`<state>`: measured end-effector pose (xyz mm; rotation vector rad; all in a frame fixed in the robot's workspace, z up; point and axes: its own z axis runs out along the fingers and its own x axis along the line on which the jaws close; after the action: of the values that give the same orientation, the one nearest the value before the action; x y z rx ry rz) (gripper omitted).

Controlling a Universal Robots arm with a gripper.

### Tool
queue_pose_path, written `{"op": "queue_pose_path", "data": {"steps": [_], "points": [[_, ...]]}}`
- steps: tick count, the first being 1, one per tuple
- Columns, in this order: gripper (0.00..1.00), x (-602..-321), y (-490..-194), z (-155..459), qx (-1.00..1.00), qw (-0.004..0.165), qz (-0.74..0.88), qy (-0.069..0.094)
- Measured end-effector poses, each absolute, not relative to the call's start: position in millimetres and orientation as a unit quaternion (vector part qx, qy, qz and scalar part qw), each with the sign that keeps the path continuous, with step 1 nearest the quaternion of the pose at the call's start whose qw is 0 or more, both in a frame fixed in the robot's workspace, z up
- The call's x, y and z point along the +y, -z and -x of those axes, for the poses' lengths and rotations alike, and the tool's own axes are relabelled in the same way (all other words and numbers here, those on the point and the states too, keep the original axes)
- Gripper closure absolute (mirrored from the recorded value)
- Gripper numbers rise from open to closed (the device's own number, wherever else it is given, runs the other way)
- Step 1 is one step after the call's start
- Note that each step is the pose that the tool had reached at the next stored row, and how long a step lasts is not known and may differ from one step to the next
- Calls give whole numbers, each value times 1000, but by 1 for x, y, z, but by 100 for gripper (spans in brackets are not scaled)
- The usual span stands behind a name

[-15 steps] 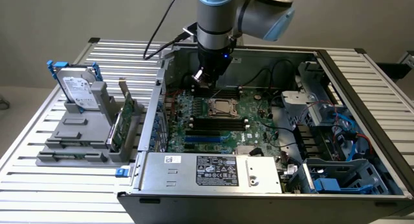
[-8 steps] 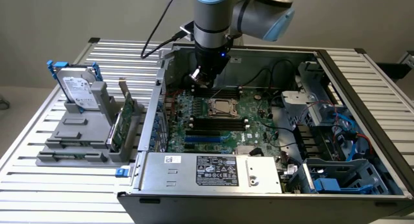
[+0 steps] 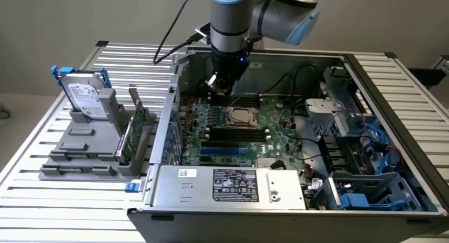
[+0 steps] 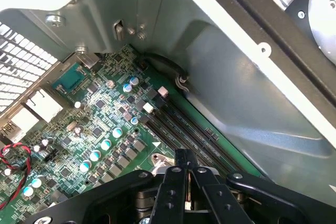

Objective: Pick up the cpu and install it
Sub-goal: 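Install the first cpu locking lever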

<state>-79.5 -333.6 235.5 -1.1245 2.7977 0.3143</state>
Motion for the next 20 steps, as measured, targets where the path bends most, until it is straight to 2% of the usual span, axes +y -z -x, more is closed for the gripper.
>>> {"op": "queue_pose_path", "data": {"steps": [20], "points": [[89, -334, -213, 78, 921, 62, 371, -100]]}}
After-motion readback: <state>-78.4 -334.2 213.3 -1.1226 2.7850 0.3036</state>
